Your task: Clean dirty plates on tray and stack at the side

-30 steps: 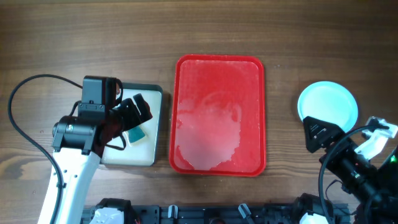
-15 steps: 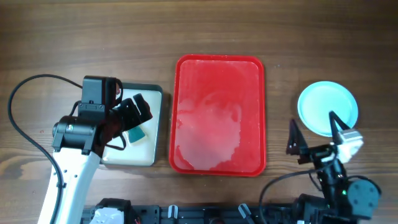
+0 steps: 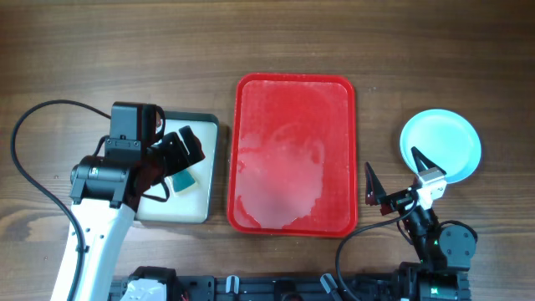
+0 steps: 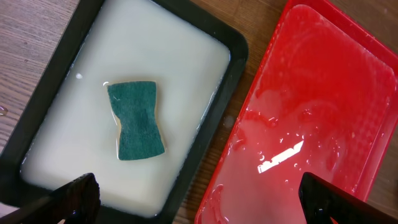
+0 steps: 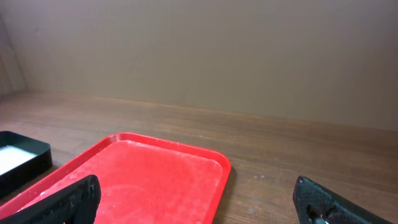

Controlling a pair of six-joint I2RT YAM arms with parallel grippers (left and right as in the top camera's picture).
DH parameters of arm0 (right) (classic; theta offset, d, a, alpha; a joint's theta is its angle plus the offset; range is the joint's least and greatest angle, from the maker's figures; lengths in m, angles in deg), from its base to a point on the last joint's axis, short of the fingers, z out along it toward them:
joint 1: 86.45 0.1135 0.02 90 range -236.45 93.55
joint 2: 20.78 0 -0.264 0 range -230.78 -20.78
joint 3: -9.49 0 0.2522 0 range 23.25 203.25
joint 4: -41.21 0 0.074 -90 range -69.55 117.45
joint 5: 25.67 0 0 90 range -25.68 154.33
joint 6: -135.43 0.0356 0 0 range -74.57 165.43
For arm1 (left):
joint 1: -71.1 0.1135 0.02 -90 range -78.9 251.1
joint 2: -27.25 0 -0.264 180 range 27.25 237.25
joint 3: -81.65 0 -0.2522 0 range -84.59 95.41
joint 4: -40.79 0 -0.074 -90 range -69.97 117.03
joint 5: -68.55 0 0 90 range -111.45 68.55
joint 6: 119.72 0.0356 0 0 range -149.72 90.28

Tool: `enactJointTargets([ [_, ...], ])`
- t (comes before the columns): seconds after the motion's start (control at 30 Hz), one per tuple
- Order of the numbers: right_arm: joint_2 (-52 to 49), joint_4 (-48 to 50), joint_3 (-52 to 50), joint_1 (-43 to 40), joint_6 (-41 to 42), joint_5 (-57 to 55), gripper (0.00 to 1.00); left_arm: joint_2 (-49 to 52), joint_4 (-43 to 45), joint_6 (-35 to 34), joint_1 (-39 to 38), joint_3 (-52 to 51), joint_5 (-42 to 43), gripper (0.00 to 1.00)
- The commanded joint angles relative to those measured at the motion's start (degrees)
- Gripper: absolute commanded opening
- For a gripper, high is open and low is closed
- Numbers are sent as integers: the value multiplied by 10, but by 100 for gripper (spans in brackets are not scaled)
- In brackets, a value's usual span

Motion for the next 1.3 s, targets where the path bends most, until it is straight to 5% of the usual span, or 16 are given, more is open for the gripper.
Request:
enactJointTargets([
  [0.0, 8, 3, -1, 2, -7, -8, 100, -3, 2, 5, 2, 3, 3, 100],
  [0.17, 8, 3, -1, 2, -7, -8, 100, -7, 2, 5, 0, 0, 2, 100],
  [0.27, 8, 3, -1, 2, -7, -8, 99, -124, 26, 7, 7, -42, -69, 100],
  [0.53, 8, 3, -1, 2, -7, -8, 100, -520, 381, 31, 81, -384, 3, 100],
  [0.63, 8, 3, -1, 2, -7, -8, 100, -637, 452, 31, 92, -494, 0, 100],
  [0.87, 8, 3, -1, 2, -7, -8, 100, -638, 539, 29, 85, -591, -19, 100],
  [1.27, 8, 3, -1, 2, -7, -8, 100, -637, 540, 29, 65, -591, -19, 100],
])
